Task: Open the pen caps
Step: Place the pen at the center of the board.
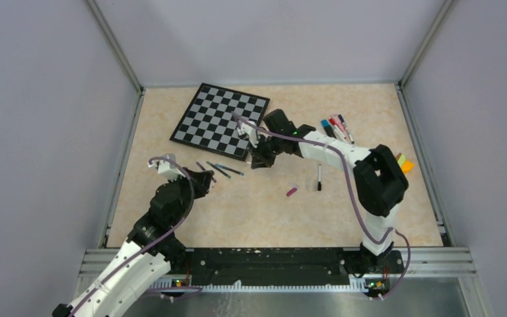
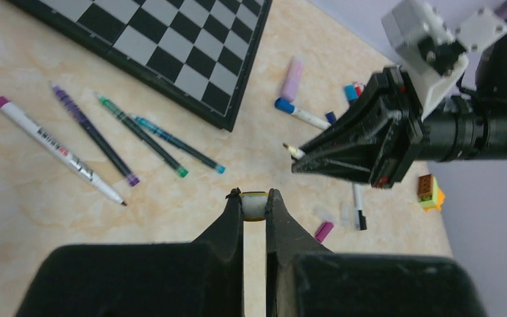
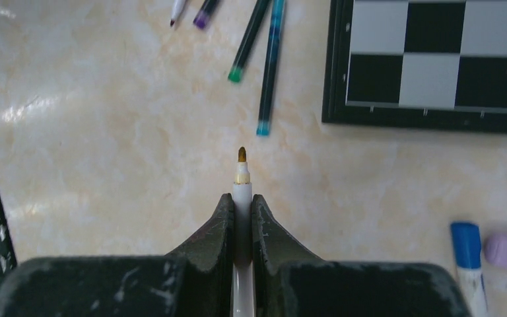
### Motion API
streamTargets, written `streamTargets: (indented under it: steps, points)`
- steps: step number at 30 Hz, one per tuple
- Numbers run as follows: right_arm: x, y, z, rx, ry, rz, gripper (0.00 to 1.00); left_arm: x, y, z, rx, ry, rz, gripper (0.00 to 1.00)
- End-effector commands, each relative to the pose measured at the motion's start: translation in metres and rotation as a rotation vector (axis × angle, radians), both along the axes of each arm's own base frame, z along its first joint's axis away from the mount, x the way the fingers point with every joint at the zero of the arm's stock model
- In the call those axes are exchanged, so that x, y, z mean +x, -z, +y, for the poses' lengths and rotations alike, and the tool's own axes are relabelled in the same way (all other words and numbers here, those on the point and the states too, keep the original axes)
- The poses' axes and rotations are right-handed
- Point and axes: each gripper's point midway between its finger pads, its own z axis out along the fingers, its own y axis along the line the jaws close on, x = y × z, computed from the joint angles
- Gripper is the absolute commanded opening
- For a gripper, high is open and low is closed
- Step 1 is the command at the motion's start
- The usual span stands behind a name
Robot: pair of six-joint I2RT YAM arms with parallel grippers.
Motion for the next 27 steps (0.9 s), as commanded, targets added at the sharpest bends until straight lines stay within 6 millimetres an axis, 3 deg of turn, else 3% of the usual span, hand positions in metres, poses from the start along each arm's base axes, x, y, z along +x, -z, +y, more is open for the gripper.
streamTargets:
  steps: [1,5,16,23,27]
  points:
    - [0.028,-0.006,0.042,-0.024,0.028,-0.065,0.03,-0.009,0.027,0.016,0.095,-0.034,0.071,0.00]
    - [0.041,0.016,0.062,-0.080,0.031,-0.055,0.06,-0.013,0.029,0.020,0.102,-0.039,0.079,0.00]
    - [0.060,0.041,0.095,-0.146,0.064,-0.090,0.13,-0.016,0.029,0.023,0.089,-0.050,0.082,0.00]
    - [0.061,0.047,0.097,-0.161,0.086,-0.081,0.23,-0.021,0.024,0.020,0.061,-0.028,0.087,0.00]
    - [0.063,0.036,0.095,-0.159,0.098,-0.097,0.27,-0.024,0.020,0.015,0.033,-0.002,0.084,0.00]
